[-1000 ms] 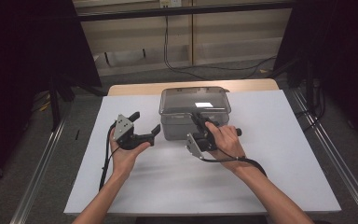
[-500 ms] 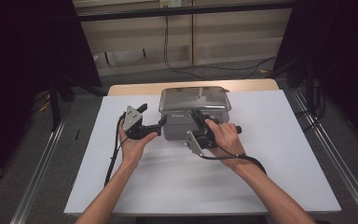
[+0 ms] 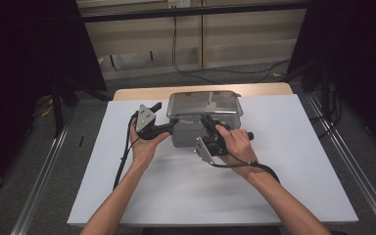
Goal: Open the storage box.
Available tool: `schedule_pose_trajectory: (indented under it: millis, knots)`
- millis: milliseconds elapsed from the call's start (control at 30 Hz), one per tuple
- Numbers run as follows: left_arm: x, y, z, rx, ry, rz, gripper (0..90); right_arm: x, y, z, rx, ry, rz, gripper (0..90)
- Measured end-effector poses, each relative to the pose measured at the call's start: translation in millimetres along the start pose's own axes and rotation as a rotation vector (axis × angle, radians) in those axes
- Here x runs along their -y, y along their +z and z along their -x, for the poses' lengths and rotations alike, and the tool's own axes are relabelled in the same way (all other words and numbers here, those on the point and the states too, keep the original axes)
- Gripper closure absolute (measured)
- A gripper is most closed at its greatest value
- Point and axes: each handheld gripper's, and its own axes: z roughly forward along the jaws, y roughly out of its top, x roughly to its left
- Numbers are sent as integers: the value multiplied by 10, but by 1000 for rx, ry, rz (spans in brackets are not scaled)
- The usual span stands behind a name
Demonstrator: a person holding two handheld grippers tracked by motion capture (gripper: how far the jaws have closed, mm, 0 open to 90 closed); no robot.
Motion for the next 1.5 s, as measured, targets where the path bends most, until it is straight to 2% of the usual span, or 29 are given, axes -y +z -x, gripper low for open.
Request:
schedule_pose_trajectory:
  millis: [133, 200, 233, 333, 433, 467, 500, 600, 733, 767, 867, 900, 933, 1033, 1067, 1200, 1233, 1267, 1300, 1367, 1433, 1467, 1500]
  knots:
    - [24, 30, -5, -17, 14, -3, 267, 5, 4, -10, -6, -2, 1, 798]
    - [44, 49, -23, -17, -17, 16, 295, 7, 6, -17, -9, -5, 1, 785]
    - [52, 55, -34, -21, -19, 13, 302, 7, 7, -18, -6, -8, 1, 776]
    - [61, 70, -44, -21, 18, 12, 340, 8, 7, -17, -9, 0, 0, 773]
    - [49, 69, -48, -11, 28, 11, 373, 13, 16, -23, -9, -2, 3, 772]
    - [46, 69, -43, -5, 37, 13, 421, 18, 20, -16, -5, 13, 5, 761]
    - [44, 68, -42, -3, 42, 12, 421, 18, 20, -16, -5, 13, 5, 761]
    - [44, 67, -47, 3, 39, 12, 434, 26, 23, -11, 0, 20, 3, 740]
    - [40, 72, -49, 9, 38, 17, 451, 41, 26, -4, -7, 56, 2, 715]
    - [41, 73, -49, 13, 35, 17, 465, 52, 32, 6, -13, 79, 8, 698]
    - [36, 74, -42, 18, 35, 16, 479, 63, 32, 18, -17, 103, 12, 669]
    - [33, 73, -38, 15, 40, 14, 486, 76, 21, 39, -17, 128, 13, 649]
    - [33, 74, -40, 20, 42, 14, 486, 76, 21, 39, -17, 128, 13, 649]
    - [32, 75, -45, 25, 39, 16, 498, 119, 9, 78, -28, 193, 13, 600]
    - [29, 75, -43, 22, 41, 15, 499, 153, 2, 79, -34, 224, 11, 552]
    - [17, 76, -46, 18, 50, 13, 502, 212, -9, 69, -28, 244, -1, 484]
    - [15, 78, -45, 21, 53, 14, 505, 256, -16, 77, -21, 278, 2, 452]
    - [11, 80, -40, 18, 57, 14, 505, 256, -16, 77, -21, 278, 2, 452]
    - [8, 78, -40, 17, 61, 13, 510, 301, -23, 100, -14, 323, 3, 409]
    - [4, 77, -48, 19, 65, 12, 515, 325, -24, 113, -16, 340, 1, 395]
    - [0, 76, -55, 19, 65, 13, 526, 379, -24, 139, -21, 380, -3, 367]
    - [-2, 77, -56, 20, 65, 13, 530, 442, -25, 166, -30, 428, 2, 343]
    - [-4, 77, -57, 21, 69, 12, 530, 442, -25, 166, -30, 428, 2, 343]
